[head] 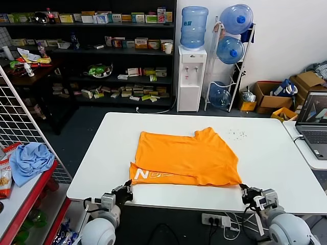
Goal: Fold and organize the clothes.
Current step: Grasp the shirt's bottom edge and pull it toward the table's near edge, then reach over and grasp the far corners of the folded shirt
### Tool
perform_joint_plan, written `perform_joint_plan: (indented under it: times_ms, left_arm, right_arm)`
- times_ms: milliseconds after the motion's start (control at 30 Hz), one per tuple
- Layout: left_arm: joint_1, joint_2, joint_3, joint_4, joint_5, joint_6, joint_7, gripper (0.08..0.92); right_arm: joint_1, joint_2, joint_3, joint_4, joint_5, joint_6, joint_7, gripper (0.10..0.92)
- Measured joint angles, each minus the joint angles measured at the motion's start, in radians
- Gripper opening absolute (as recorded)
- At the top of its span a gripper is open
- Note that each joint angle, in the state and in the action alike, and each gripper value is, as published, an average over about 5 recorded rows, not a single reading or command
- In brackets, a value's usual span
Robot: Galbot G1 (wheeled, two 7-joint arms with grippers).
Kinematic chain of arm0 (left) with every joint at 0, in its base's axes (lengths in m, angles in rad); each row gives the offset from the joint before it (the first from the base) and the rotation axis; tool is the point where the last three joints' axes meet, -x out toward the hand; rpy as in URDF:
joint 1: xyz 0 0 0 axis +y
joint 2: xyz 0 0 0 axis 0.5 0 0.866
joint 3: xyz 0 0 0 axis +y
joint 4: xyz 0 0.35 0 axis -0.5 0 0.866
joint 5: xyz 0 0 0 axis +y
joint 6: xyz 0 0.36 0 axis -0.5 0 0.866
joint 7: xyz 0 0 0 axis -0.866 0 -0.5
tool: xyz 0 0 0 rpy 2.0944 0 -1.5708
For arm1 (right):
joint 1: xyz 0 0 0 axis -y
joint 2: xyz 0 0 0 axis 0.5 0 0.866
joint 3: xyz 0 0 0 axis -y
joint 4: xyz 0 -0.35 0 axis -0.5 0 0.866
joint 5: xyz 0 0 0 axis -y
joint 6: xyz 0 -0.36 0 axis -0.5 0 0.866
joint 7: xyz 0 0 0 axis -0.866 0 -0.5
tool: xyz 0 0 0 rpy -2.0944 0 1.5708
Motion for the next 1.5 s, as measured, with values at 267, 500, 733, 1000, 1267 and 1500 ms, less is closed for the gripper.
perform_joint_plan:
  times_ms: [267,500,733,1000,1267,1500]
  left_arm:
    - [0.063,0.035,-0.014,-0.063,0.012,0.018,0.009,0.105]
    - [0.072,0.058,-0.018,-0.088,0.02,0.032,0.015,0.285]
    - [0.058,0.076,-0.02,-0.099,0.017,0.027,0.024,0.492]
    - [-0.018,0.06,0.0,-0.071,0.02,-0.014,0.052,0.718]
    - [-0.195,0.017,0.06,0.049,0.0,-0.04,0.075,0.822]
    - [-0.379,-0.03,0.138,0.2,-0.047,-0.025,0.081,0.823]
  right_arm:
    - [-0.062,-0.001,0.012,0.04,-0.002,-0.008,0.014,0.191]
    - [-0.079,-0.008,0.024,0.068,0.008,-0.006,0.026,0.39]
    - [-0.078,-0.016,0.032,0.082,0.026,0.035,0.044,0.58]
    - [0.006,-0.03,0.015,0.044,0.07,0.088,0.063,0.794]
    - [0.192,-0.024,-0.037,-0.081,0.126,0.101,0.046,0.822]
    - [0.408,0.01,-0.115,-0.248,0.172,0.071,0.014,0.823]
